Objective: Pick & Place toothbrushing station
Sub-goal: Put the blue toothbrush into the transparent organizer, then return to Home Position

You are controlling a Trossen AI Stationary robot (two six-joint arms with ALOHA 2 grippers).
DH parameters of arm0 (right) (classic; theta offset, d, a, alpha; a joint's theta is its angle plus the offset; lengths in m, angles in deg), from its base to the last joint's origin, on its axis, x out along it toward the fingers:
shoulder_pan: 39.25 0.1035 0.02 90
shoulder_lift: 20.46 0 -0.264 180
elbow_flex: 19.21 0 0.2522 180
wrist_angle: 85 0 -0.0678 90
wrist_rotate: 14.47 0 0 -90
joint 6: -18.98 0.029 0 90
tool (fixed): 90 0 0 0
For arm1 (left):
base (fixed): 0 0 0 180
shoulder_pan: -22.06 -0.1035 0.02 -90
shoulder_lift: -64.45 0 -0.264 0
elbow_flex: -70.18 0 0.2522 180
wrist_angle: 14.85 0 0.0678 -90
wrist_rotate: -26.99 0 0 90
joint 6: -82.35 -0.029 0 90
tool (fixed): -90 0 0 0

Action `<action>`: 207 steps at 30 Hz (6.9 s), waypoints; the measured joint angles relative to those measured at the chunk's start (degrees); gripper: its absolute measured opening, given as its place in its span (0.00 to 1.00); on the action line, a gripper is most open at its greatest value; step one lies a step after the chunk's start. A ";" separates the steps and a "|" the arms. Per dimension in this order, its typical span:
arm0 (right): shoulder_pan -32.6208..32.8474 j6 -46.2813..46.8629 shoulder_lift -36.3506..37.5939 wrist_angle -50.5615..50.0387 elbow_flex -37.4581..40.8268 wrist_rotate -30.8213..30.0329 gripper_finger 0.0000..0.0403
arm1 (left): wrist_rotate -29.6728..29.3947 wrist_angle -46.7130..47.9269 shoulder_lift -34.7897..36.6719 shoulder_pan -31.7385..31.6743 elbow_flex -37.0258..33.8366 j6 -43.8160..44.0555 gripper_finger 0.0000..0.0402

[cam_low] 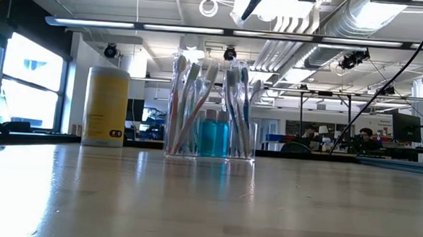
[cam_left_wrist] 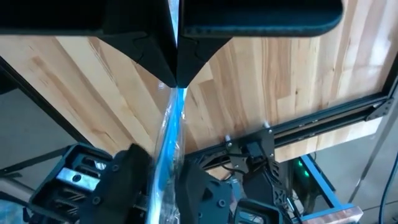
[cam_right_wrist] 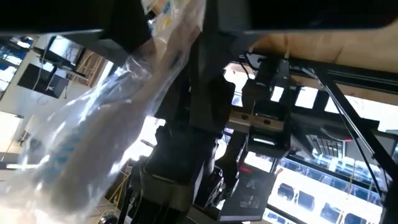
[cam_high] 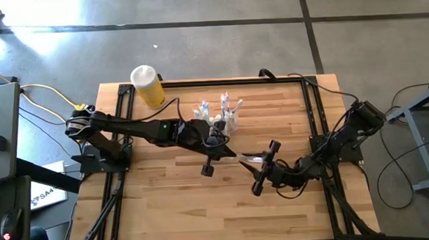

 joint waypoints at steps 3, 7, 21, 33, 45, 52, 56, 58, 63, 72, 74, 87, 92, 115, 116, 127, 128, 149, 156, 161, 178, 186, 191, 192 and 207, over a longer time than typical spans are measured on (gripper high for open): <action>0.01 -1.46 0.01 -0.06 0.00 -0.05 0.16 | -0.20 -0.03 0.00 0.00 0.00 -0.35 0.01; 0.03 -2.77 -0.01 -0.48 0.00 -0.10 0.04 | -0.43 0.00 0.00 0.00 0.00 -1.14 0.00; 3.27 -4.71 0.13 -2.26 0.00 -12.61 0.04 | -0.20 1.24 3.30 0.01 0.11 -2.57 0.18; -6.18 3.47 3.46 -14.33 0.02 -17.09 0.04 | -21.18 22.13 15.36 -0.04 0.07 1.17 0.45; -28.67 33.14 3.48 -35.14 0.02 6.66 0.04 | -21.15 37.86 21.20 -0.03 0.06 8.63 0.44; -35.05 41.96 3.24 -43.20 0.02 11.52 0.04 | -21.08 36.57 20.83 -0.02 -3.37 8.95 0.44; -35.31 44.02 3.24 -46.99 0.02 12.60 0.04 | -21.06 35.32 20.83 -0.02 -5.29 7.97 0.44; -35.31 44.10 3.24 -47.33 0.02 12.94 0.04 | -21.06 34.37 20.86 -0.02 -5.80 7.96 0.44; -35.34 45.51 3.22 -48.56 0.02 15.70 0.04 | -21.06 33.41 20.87 -0.02 -6.47 7.93 0.44; -34.83 45.80 2.01 -49.45 -0.06 13.64 0.04 | -21.06 33.36 20.87 -0.02 -6.47 7.96 0.44; -34.86 45.75 0.47 -49.48 -0.52 13.70 0.04 | -21.06 33.34 20.87 -0.02 -6.47 7.98 0.44; -35.59 46.44 -7.21 -51.82 -5.57 13.76 0.04 | -19.75 33.81 20.87 0.00 -6.47 8.22 0.44; -35.13 46.72 -7.21 -52.67 -5.55 13.35 0.15 | -19.25 34.33 20.87 0.00 -6.47 8.24 0.44; -22.62 37.96 10.15 -64.23 -5.49 -2.14 0.43 | -19.46 43.66 20.88 0.00 -6.47 9.49 0.44; -22.16 38.20 11.85 -66.17 -5.49 -1.08 0.40 | -19.74 45.22 21.20 0.00 -6.45 9.26 0.44; -23.92 53.89 32.96 -101.49 -5.44 10.40 0.02 | -25.23 60.44 31.55 -0.04 -6.38 7.75 0.41; -23.97 54.66 34.49 -103.05 -4.93 11.73 0.01 | -25.23 60.14 33.40 -0.04 -6.89 7.78 0.39; -23.66 44.53 43.70 -48.08 26.97 36.19 0.01 | -10.67 7.86 66.33 0.02 -50.10 12.74 0.01; -23.56 46.71 43.70 -40.23 33.77 36.17 0.01 | -8.45 -0.49 70.51 0.02 -62.18 13.01 0.00; -23.09 47.49 43.54 -33.78 37.48 35.99 0.01 | -8.36 -1.34 74.60 0.02 -66.17 15.23 0.00; -20.50 47.07 43.04 -34.39 37.53 35.99 0.01 | -4.65 7.60 89.79 0.02 -66.19 12.65 0.00; -20.54 47.05 43.04 -33.34 37.57 36.00 0.01 | -5.46 -5.39 89.79 0.02 -72.12 12.55 0.00; -20.54 47.12 42.77 -33.32 37.62 36.01 0.01 | -6.10 -11.61 89.73 0.02 -77.07 12.72 0.00; -20.54 47.46 42.42 -33.30 37.62 36.01 0.01 | -6.17 -12.27 89.79 0.02 -77.23 12.72 0.00; -20.56 43.73 37.44 -28.02 37.68 35.74 0.01 | -6.70 -11.78 89.61 0.02 -77.46 12.81 0.00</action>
